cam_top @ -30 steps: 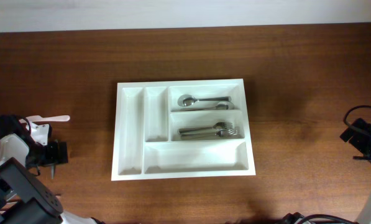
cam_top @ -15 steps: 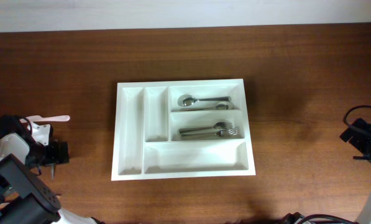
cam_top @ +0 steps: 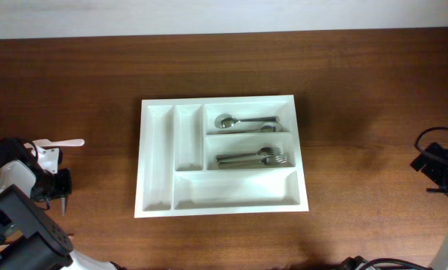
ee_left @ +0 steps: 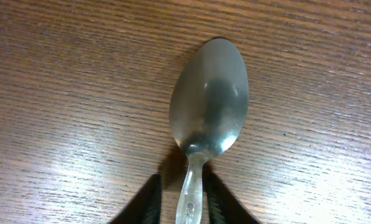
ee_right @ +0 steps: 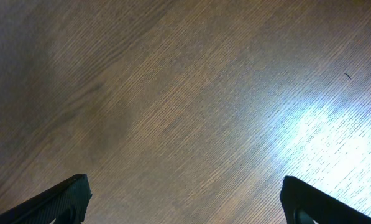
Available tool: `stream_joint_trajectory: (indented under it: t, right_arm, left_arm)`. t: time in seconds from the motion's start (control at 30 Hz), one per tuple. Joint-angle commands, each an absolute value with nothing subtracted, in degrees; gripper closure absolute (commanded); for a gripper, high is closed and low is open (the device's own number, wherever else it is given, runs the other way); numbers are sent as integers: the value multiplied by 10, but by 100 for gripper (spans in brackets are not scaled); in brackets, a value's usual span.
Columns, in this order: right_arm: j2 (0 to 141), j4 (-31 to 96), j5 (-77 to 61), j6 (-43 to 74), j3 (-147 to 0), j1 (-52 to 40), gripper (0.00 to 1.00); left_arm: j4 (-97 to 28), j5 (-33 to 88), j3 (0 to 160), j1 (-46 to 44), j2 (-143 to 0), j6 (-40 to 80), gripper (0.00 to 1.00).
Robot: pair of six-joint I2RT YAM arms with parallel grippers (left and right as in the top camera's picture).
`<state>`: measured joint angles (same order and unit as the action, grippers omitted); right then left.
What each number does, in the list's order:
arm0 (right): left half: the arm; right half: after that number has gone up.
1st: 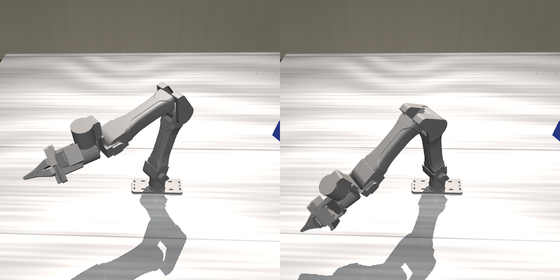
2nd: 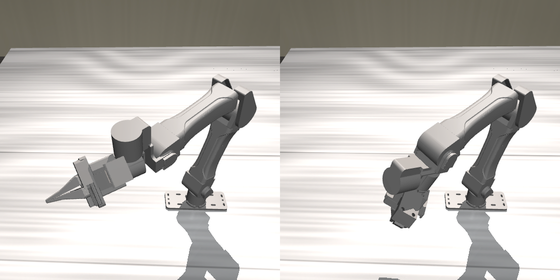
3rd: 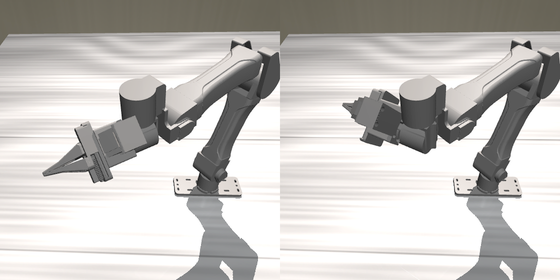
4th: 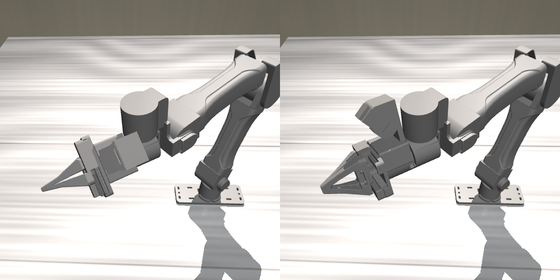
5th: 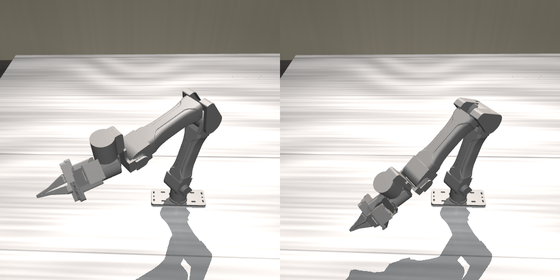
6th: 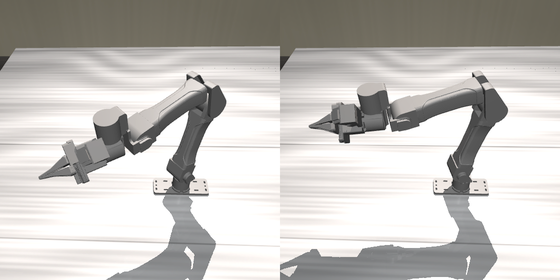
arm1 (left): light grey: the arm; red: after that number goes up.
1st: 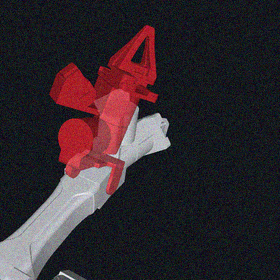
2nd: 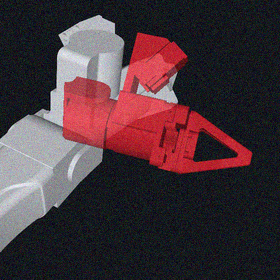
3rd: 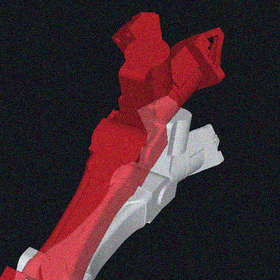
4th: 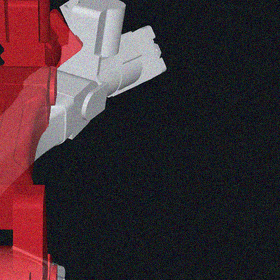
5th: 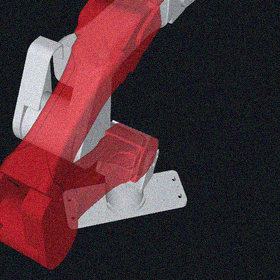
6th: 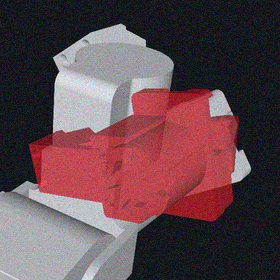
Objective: Pack container
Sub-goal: 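Close the left gripper on the small spoon's handle, then lift the spoon and lower it into the tray's left narrow compartment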
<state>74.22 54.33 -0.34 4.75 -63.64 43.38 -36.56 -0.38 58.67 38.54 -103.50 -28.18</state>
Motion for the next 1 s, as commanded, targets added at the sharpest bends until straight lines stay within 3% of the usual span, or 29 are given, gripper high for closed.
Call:
stream_joint_trajectory:
  t: [0.0, 0.37, 0.67, 0.97]
  right_arm:
    - [744, 542, -7, 53, -636, 437, 1]
    - [744, 542, -7, 53, -636, 437, 1]
    - [744, 542, -7, 54, -636, 437, 1]
    - [744, 542, -7, 53, -636, 437, 1]
  left_arm:
    - [-364, -13, 581, 388, -1051, -283, 81]
    - [-364, -12, 581, 388, -1051, -283, 98]
    - [-371, 26, 608, 386, -1051, -276, 98]
    - [-453, 86, 740, 338, -1047, -264, 98]
